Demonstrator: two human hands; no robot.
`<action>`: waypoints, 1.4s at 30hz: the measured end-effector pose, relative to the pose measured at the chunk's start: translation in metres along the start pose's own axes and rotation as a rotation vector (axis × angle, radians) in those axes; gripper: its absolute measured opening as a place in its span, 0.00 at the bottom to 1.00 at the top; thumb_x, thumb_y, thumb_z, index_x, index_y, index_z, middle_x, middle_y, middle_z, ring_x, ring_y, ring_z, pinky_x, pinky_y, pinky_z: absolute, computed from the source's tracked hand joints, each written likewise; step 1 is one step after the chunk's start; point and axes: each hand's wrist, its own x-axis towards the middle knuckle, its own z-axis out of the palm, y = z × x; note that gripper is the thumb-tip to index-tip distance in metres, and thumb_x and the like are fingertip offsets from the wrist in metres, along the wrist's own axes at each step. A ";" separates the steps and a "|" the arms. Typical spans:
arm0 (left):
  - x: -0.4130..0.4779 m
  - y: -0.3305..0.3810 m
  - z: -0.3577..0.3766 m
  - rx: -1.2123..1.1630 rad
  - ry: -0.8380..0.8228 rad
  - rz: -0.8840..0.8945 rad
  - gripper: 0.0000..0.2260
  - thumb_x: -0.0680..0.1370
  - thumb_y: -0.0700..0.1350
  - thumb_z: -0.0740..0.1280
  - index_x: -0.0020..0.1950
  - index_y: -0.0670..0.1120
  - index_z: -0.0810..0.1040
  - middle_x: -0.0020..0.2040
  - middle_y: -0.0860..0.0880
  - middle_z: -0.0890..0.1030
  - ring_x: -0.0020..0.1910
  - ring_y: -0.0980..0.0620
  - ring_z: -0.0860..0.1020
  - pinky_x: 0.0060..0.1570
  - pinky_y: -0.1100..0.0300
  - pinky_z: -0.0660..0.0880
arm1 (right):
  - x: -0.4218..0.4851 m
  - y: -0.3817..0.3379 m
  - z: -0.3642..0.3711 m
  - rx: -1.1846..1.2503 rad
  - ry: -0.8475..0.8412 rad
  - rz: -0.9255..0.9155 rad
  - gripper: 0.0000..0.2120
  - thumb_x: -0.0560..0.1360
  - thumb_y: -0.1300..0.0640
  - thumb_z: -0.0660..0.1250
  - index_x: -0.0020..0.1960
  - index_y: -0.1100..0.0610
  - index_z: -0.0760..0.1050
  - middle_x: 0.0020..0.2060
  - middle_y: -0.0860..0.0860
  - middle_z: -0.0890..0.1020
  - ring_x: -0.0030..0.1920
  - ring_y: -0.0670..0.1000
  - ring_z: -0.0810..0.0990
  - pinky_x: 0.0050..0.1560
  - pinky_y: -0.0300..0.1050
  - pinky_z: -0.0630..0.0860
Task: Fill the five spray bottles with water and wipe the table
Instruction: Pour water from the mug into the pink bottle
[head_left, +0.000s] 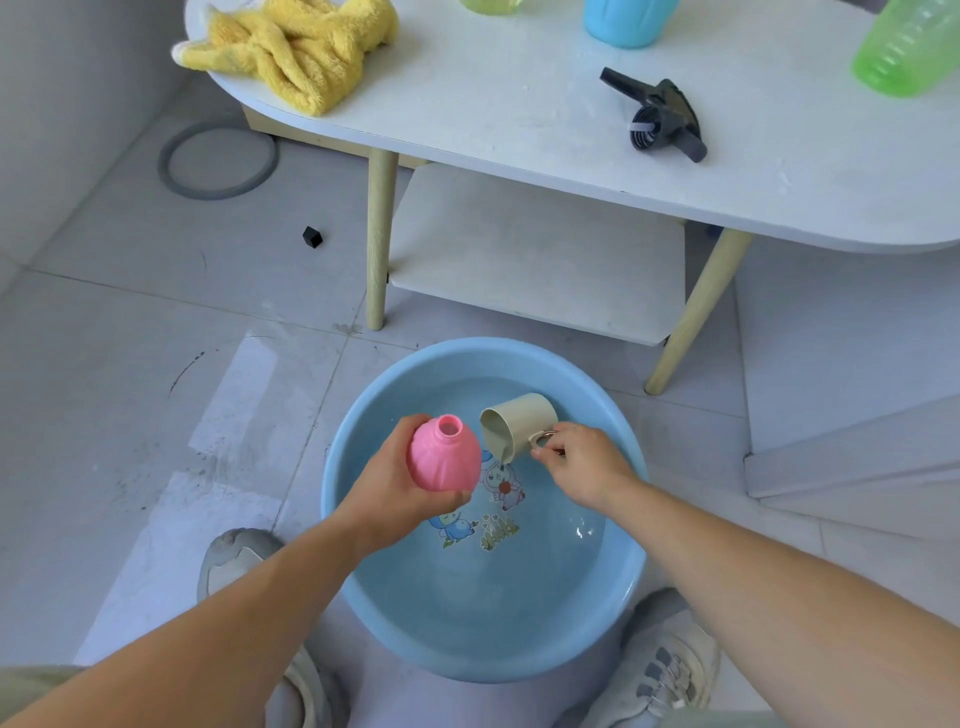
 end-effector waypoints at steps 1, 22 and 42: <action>0.000 0.000 0.000 0.001 0.001 0.001 0.37 0.65 0.45 0.84 0.67 0.59 0.68 0.58 0.58 0.76 0.54 0.53 0.79 0.40 0.62 0.82 | 0.000 0.000 0.000 0.020 -0.005 0.012 0.20 0.79 0.50 0.65 0.33 0.61 0.76 0.41 0.51 0.77 0.38 0.57 0.75 0.38 0.50 0.70; -0.014 0.013 -0.010 -0.020 0.036 0.054 0.36 0.66 0.43 0.83 0.66 0.59 0.67 0.57 0.58 0.76 0.54 0.54 0.78 0.40 0.66 0.78 | -0.040 -0.041 -0.078 0.633 0.037 0.075 0.13 0.78 0.53 0.68 0.39 0.59 0.81 0.36 0.52 0.83 0.40 0.49 0.83 0.56 0.48 0.81; -0.017 0.037 -0.004 -0.022 0.006 0.126 0.35 0.65 0.44 0.83 0.66 0.58 0.69 0.57 0.56 0.77 0.54 0.51 0.79 0.42 0.61 0.81 | -0.104 -0.087 -0.149 0.466 0.124 -0.136 0.10 0.77 0.53 0.69 0.51 0.58 0.85 0.54 0.40 0.84 0.50 0.45 0.84 0.56 0.40 0.78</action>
